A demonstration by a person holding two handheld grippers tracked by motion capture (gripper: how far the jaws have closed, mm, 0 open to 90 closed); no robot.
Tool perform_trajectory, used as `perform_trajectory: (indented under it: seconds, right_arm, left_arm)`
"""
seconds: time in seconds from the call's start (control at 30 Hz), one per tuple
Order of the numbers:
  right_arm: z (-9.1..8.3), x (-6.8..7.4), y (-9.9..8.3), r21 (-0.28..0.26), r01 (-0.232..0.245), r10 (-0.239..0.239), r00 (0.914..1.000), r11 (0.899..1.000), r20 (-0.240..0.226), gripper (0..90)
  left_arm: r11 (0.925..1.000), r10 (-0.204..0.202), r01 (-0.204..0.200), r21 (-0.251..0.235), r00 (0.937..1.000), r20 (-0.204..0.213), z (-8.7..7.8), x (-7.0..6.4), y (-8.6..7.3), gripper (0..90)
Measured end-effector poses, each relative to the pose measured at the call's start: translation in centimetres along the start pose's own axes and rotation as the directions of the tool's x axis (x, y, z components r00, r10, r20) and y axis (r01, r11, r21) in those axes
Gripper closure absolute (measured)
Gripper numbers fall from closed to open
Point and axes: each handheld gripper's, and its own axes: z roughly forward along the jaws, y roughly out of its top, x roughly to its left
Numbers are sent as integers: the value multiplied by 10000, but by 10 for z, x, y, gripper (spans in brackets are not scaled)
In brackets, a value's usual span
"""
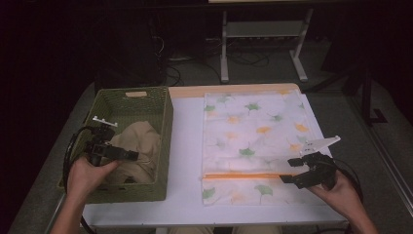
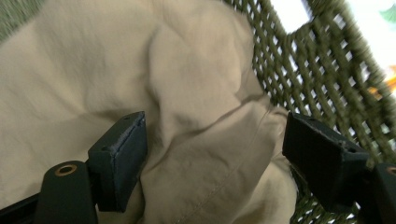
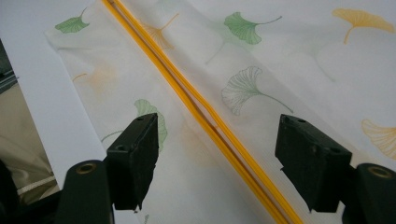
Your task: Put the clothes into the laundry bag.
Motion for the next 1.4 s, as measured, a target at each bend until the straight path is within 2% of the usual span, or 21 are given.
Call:
perform_trajectory:
  seconds: [0.07,0.13,0.27,0.4,0.47,0.53,0.67,0.77,0.83,0.93,1.0,1.1,1.2,1.3,1.4]
  right_arm:
    - [2,-1,4,53,98,-98,9999,9999,-116,288]
    - [5,-3,11,214,516,-516,9987,9984,10,285]
    - [16,-7,22,449,1164,-1156,9931,9922,-206,303]
    - [34,-17,27,999,1311,-1260,9904,9863,-560,359]
    - [42,-19,28,1271,1682,-1618,9850,9775,-594,394]
    - [50,-20,29,1374,2017,-1927,9783,9698,-760,451]
    - [62,-18,29,1734,2568,-2427,9651,9508,-983,531]
    - [67,-16,28,1832,2788,-2624,9588,9427,-1090,529]
    - [69,-15,29,1828,2809,-2636,9579,9421,-1136,530]
    - [75,-13,30,2022,2997,-2820,9529,9324,-1120,568]
    - [79,-12,30,2079,3033,-2870,9521,9299,-1052,629]
    - [80,-10,33,2156,2960,-2867,9552,9305,-741,730]
    - [82,-11,34,2120,2807,-2748,9598,9361,-574,846]
    - [82,-14,39,2333,2480,-2378,9687,9403,-713,870]
    - [80,-14,45,2292,2428,-2283,9696,9426,-884,873]
  left_arm:
    - [9994,-184,179,309,9997,153,5,2,1,212]
    - [9980,-349,342,530,9993,119,7,3,3,212]
    - [9921,-299,332,1208,9991,-293,16,0,9,220]
    - [9818,-30,195,1889,9962,-873,24,-7,14,250]
    - [9776,37,189,2095,9943,-1069,27,-8,14,277]
    - [9748,137,147,2228,9920,-1253,28,-8,15,352]
    - [9684,359,-10,2493,9901,-1356,31,-8,15,458]
    - [9626,373,6,2709,9902,-1349,35,-8,15,563]
    - [9614,379,14,2753,9898,-1373,38,-7,14,639]
    - [9613,349,2,2756,9919,-1224,41,-5,12,709]
    - [9624,342,-13,2717,9926,-1165,40,-5,11,727]
    - [9646,372,-73,2637,9934,-1084,40,-5,11,741]
    - [9683,504,-241,2486,9937,-999,37,-5,10,763]
    - [9766,350,-179,2142,9965,-762,32,-1,7,775]
    - [9846,109,-16,1746,9986,-526,27,2,4,781]
